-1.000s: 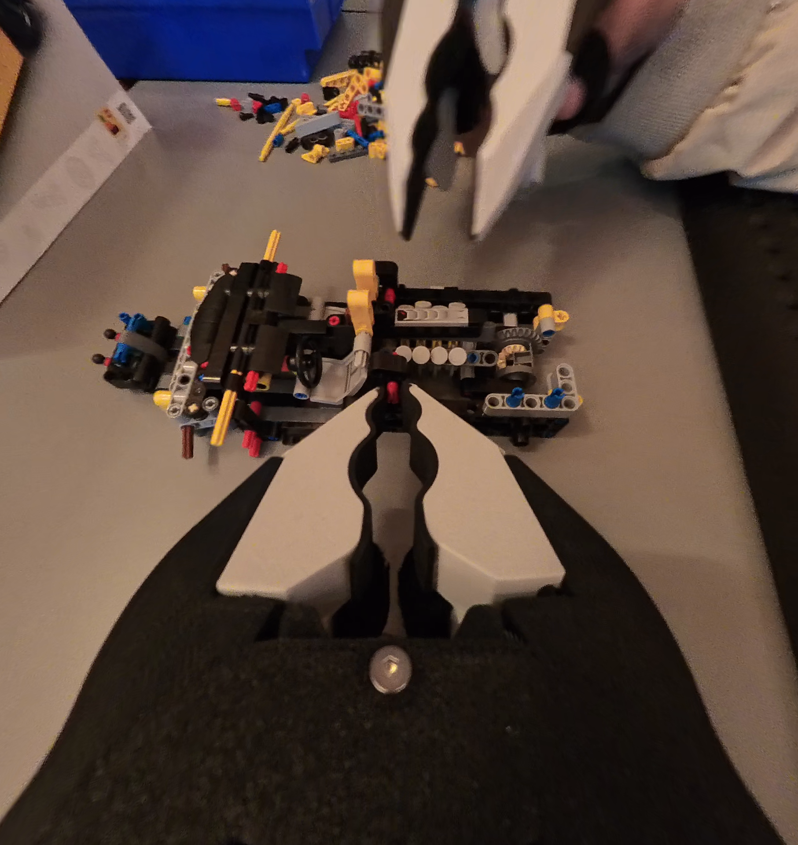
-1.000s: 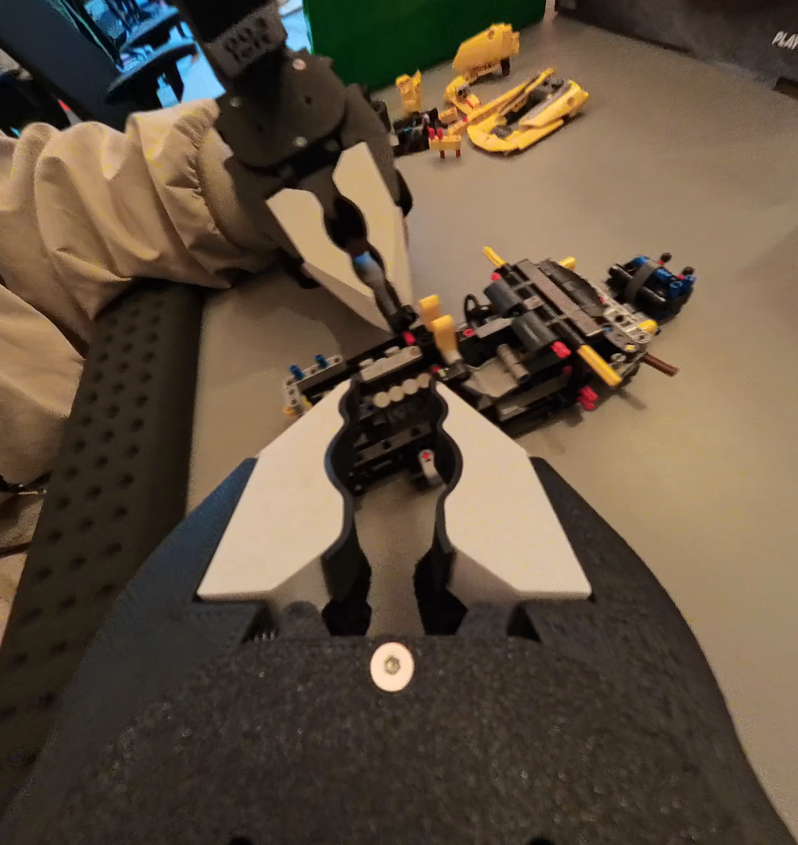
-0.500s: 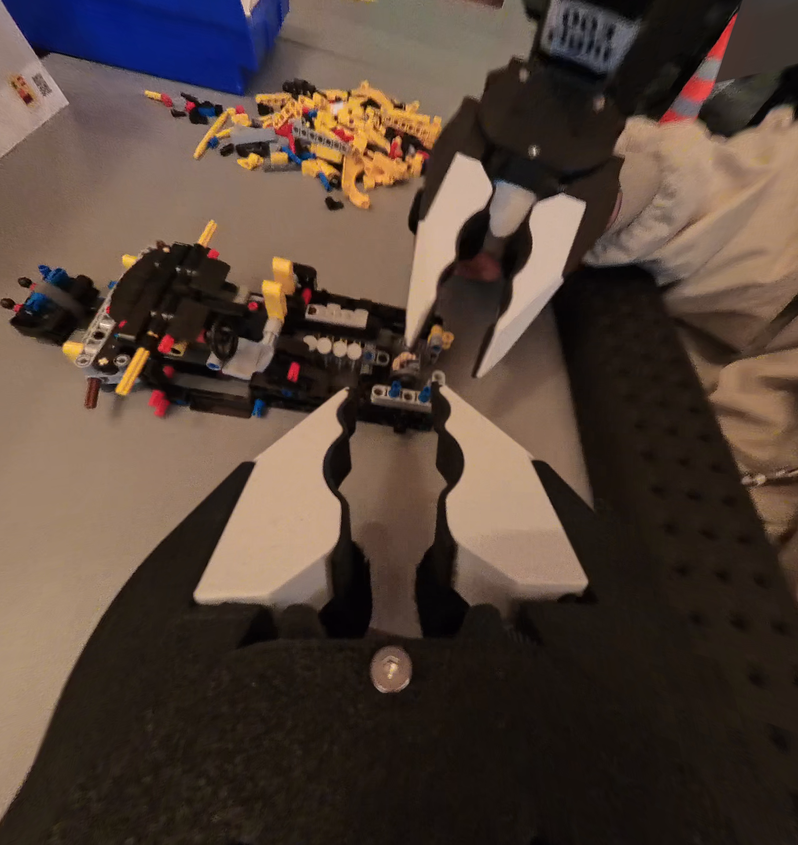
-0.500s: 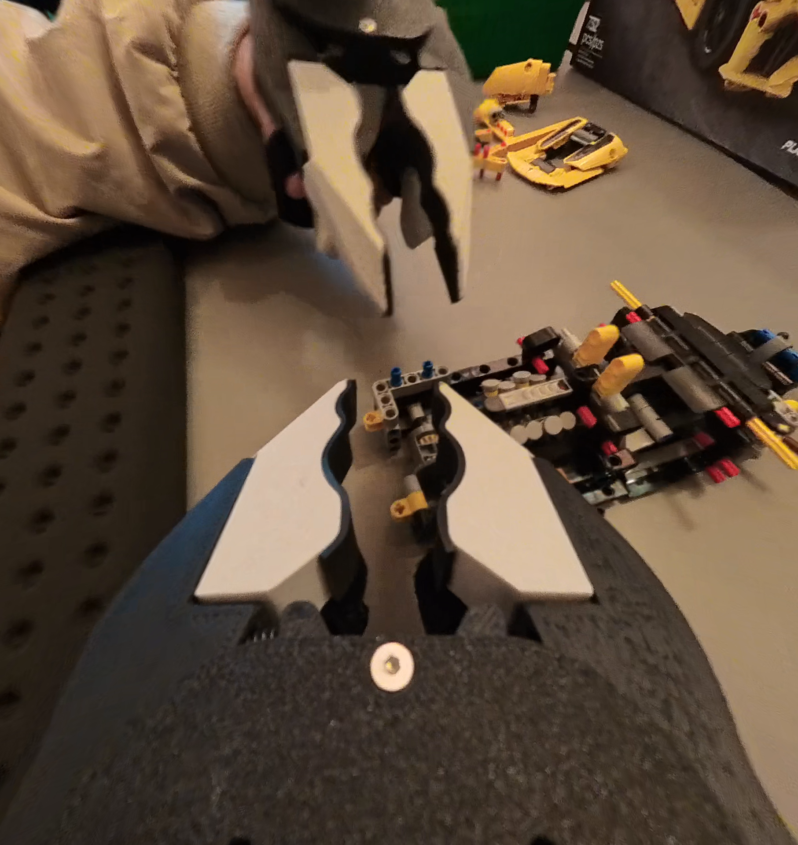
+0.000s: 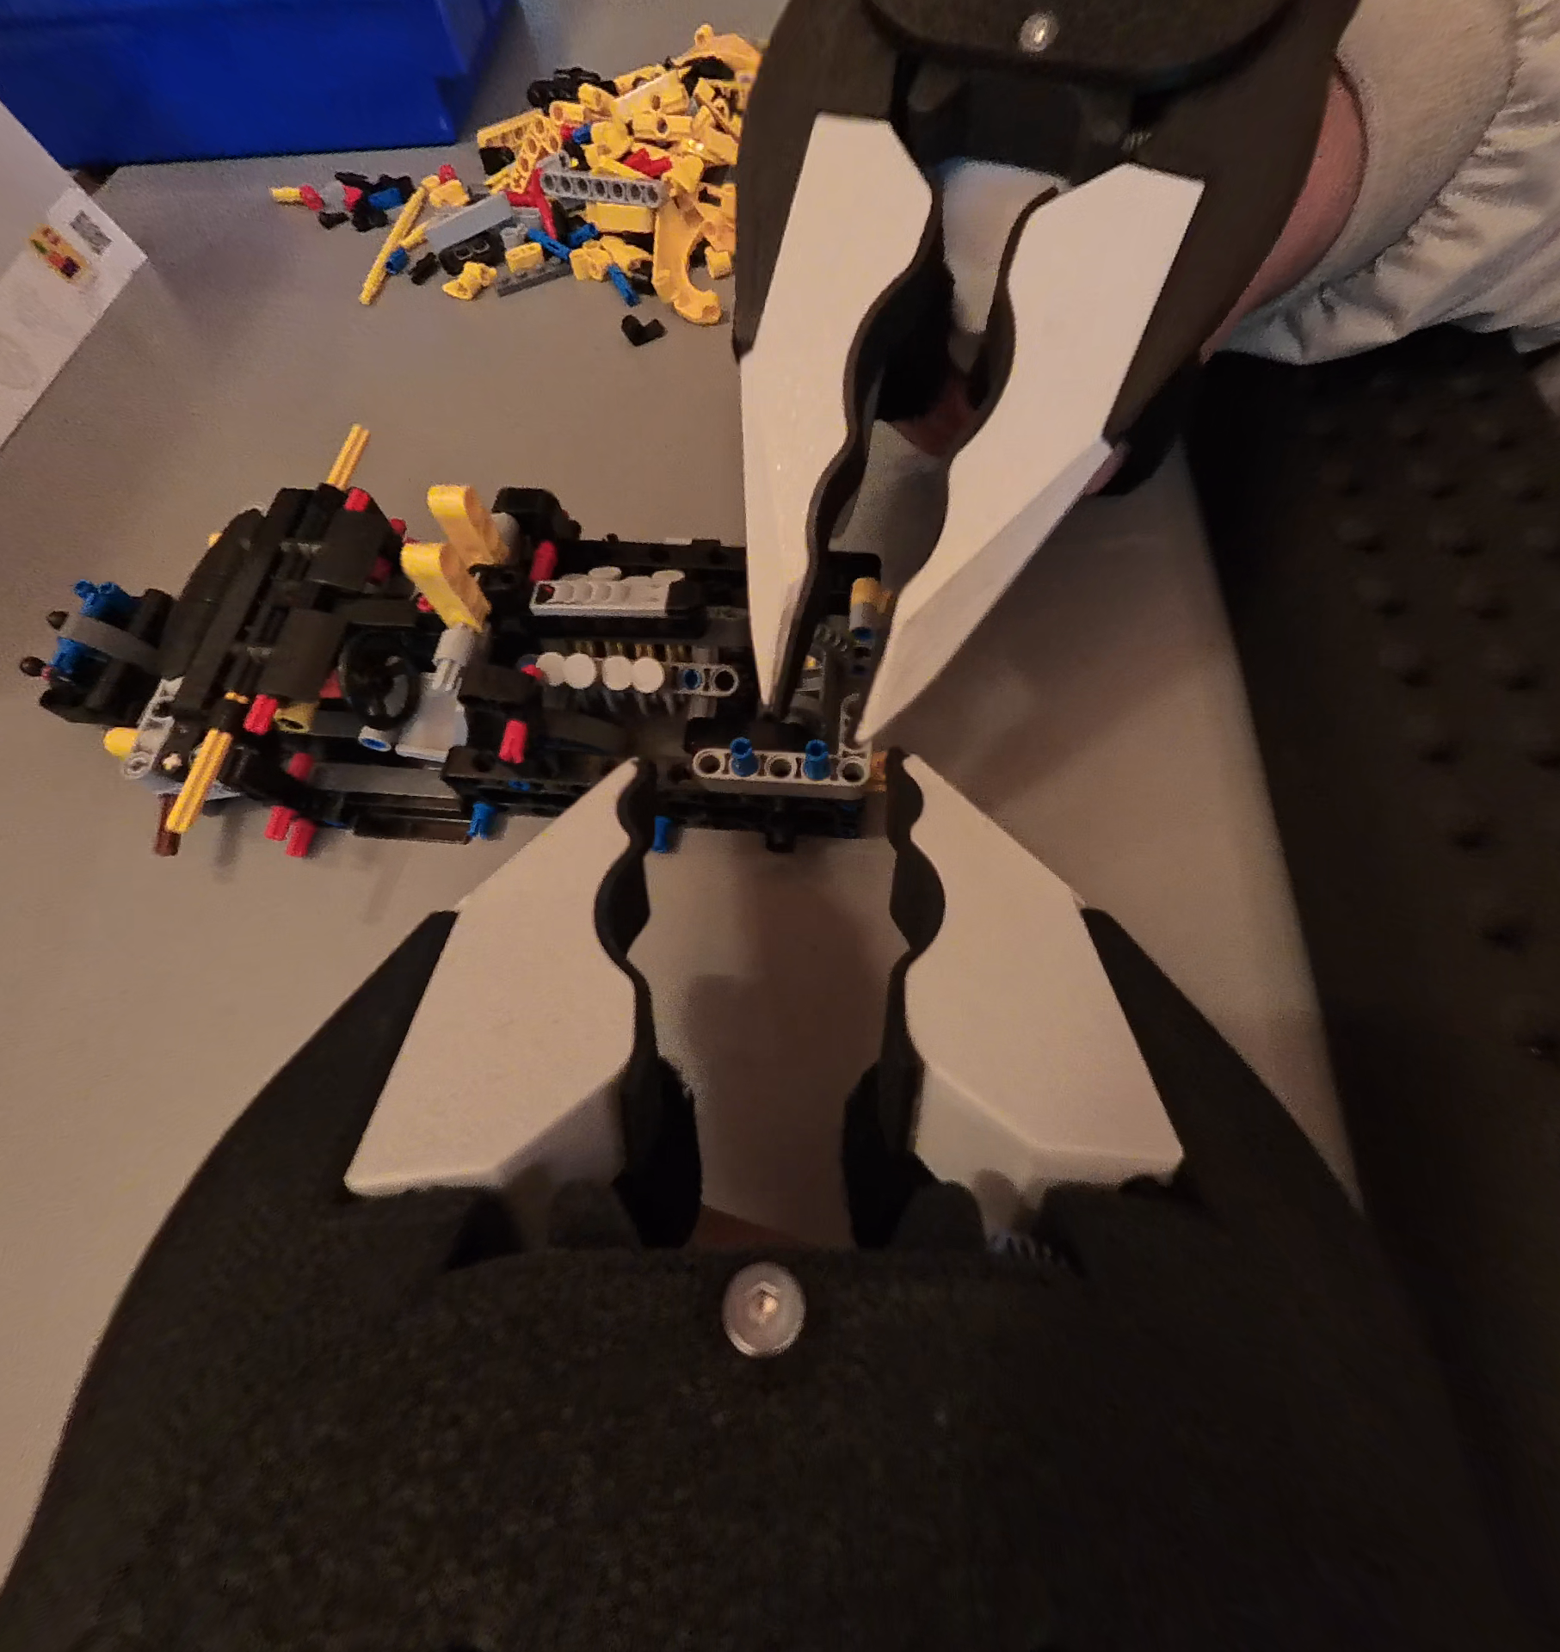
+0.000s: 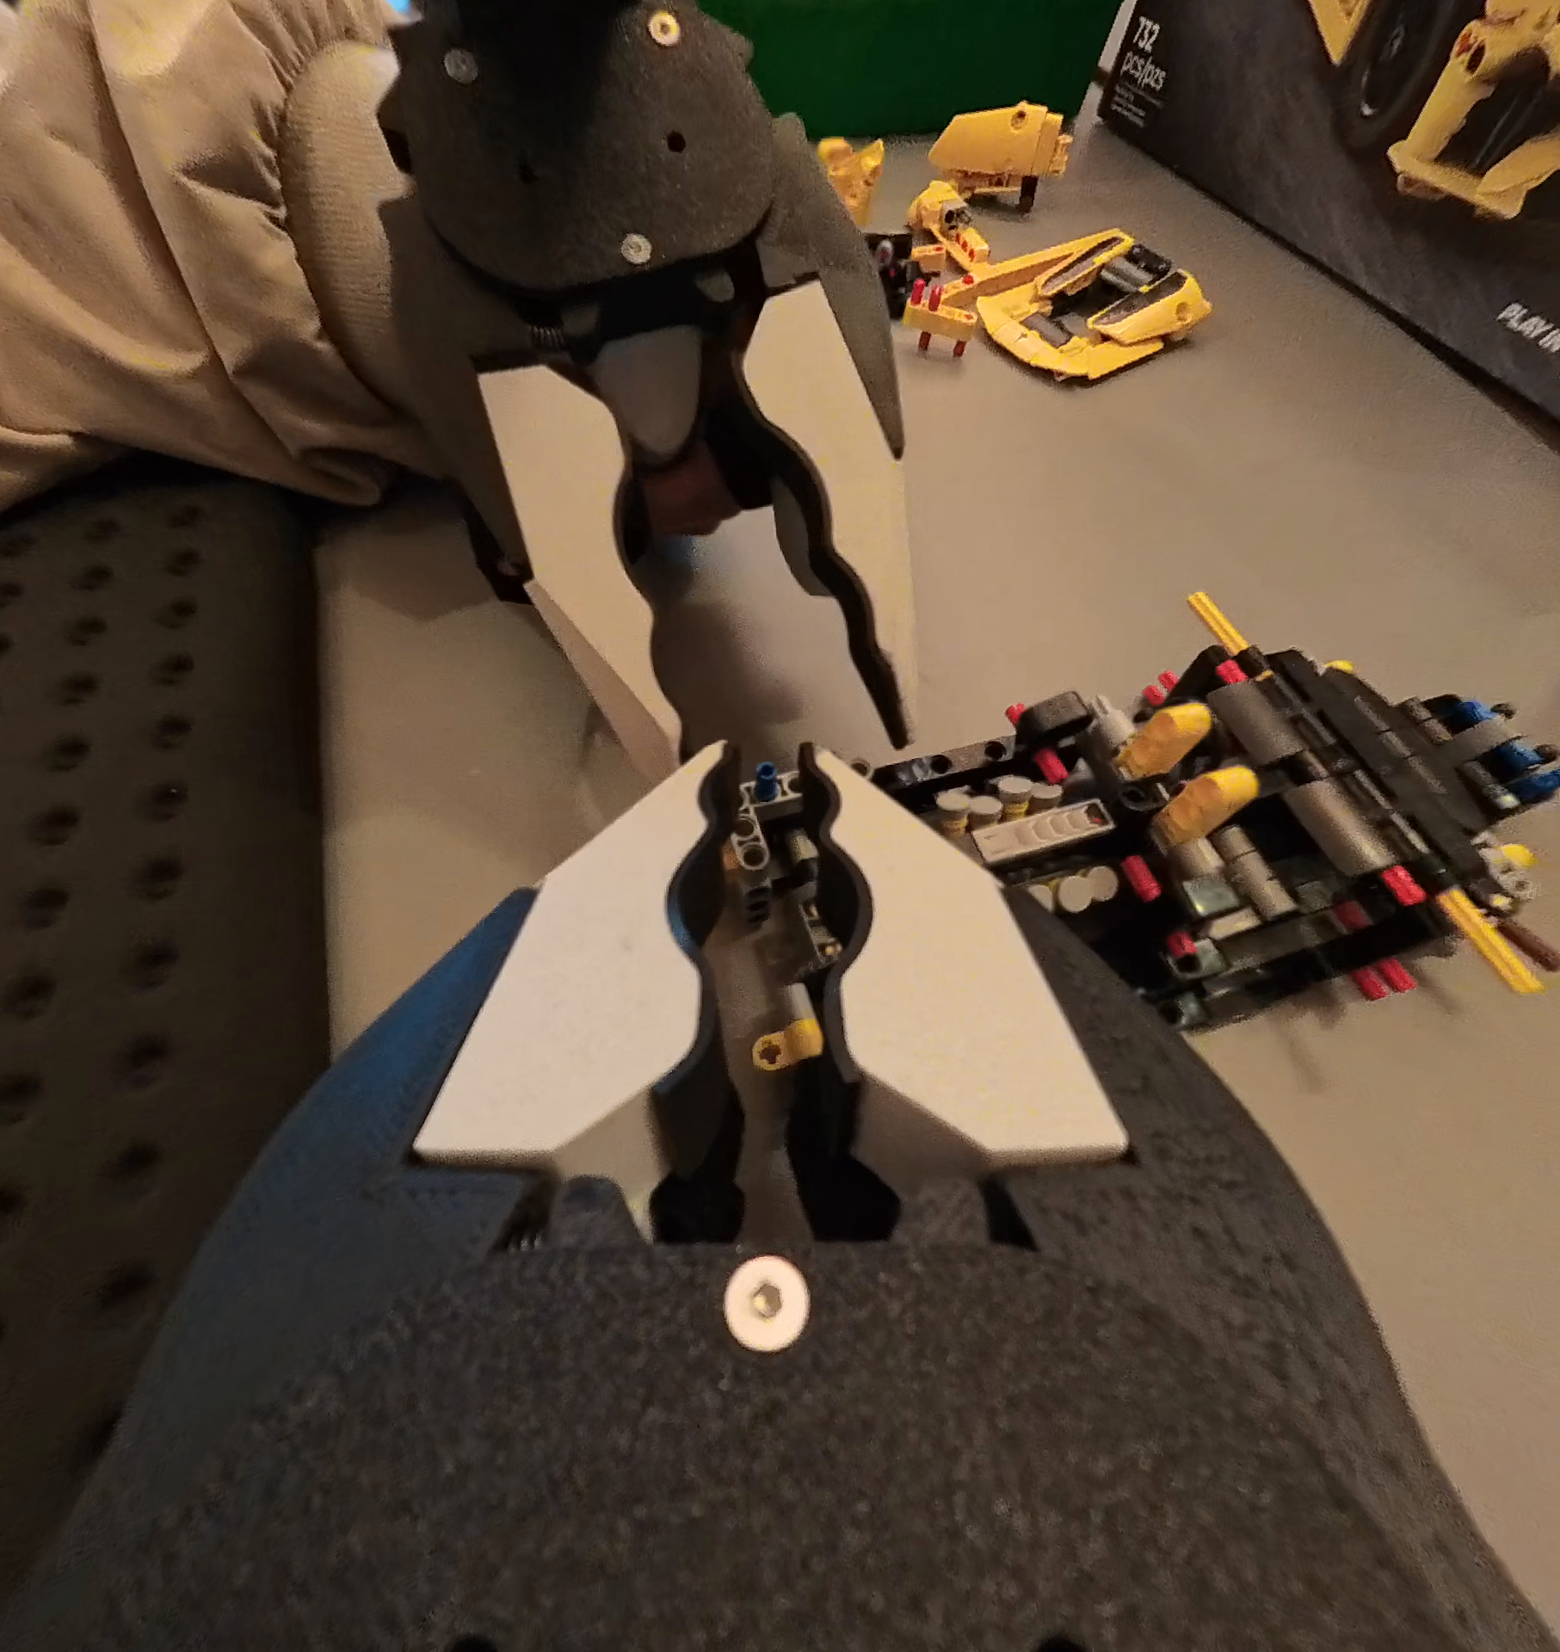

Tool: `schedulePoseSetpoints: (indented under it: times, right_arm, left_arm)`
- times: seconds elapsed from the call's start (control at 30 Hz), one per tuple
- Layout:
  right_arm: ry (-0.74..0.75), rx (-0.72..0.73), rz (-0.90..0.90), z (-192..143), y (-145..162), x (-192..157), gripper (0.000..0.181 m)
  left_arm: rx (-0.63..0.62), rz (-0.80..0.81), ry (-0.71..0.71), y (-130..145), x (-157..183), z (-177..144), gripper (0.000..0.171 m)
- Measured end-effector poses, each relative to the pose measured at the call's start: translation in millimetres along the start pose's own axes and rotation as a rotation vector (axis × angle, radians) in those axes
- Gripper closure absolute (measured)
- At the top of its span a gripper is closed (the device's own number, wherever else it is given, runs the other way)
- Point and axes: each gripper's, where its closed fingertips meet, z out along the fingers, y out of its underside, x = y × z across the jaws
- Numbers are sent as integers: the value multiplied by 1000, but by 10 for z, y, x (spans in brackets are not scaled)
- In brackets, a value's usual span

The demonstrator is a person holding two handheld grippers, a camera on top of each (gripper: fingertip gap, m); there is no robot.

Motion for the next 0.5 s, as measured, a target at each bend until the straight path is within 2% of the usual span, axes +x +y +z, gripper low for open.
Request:
schedulePoseSetpoints:
  times: [0.13, 0.17, 0.3, 0.5]
  right_arm:
    - [56, -96, -20, 48, 75, 22, 174]
    - [38, -89, 3, 48, 59, -1, 179]
    - [16, -93, 34, 42, 73, -9, 178]
    - [33, -105, 13, 30, 77, 5, 176]
  left_arm:
    - [-11, 20, -7, 28, 13, 67, 120]
    - [-3, 23, -19, 6, -6, 79, 121]
    - [-8, 30, -6, -6, 16, 113, 130]
    - [-10, 28, -2, -4, 18, 119, 130]
